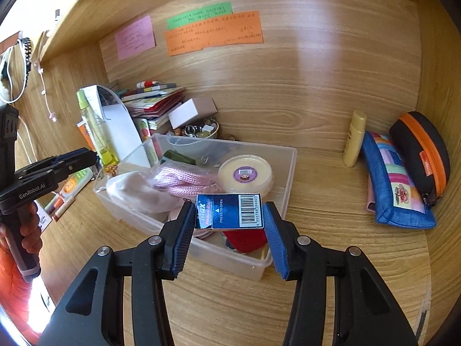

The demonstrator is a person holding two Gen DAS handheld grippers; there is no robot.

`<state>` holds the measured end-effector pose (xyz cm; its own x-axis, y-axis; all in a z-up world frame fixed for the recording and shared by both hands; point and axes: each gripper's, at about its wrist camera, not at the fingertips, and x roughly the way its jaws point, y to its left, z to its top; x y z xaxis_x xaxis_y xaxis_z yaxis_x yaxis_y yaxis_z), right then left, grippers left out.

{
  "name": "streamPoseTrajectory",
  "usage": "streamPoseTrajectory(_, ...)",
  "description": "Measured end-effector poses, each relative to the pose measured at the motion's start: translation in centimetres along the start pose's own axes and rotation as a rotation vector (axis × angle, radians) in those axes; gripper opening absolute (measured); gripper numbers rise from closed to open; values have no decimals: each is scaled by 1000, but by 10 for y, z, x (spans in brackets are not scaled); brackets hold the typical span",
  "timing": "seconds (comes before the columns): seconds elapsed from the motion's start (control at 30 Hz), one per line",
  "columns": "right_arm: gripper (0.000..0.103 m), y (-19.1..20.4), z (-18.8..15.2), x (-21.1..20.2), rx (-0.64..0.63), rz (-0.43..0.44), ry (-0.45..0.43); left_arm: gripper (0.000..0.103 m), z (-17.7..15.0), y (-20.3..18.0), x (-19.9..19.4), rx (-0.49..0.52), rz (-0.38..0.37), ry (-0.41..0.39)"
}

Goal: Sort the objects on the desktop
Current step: 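Carry the seashell and blue card into the clear box and open both grippers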

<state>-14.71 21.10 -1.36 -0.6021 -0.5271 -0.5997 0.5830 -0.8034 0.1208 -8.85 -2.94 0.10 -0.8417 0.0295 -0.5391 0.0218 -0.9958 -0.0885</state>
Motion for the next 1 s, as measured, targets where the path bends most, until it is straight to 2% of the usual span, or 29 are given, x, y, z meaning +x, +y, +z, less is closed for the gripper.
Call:
streamPoseTrajectory(0.27,44,0,2,27,-19,7,49,39,3,4,41,-25,-15,62)
streamPoseTrajectory(0.5,44,-2,2,43,-28,12,77,39,4,8,62,-30,-24,90)
streamPoseTrajectory(0.8,45,-2,0,49,-36,13,91,40,4,6,71,-24,-28,122)
streamPoseTrajectory(1.0,49,-1,1,45,-21,15,85,44,5,5,63,-34,-28,120)
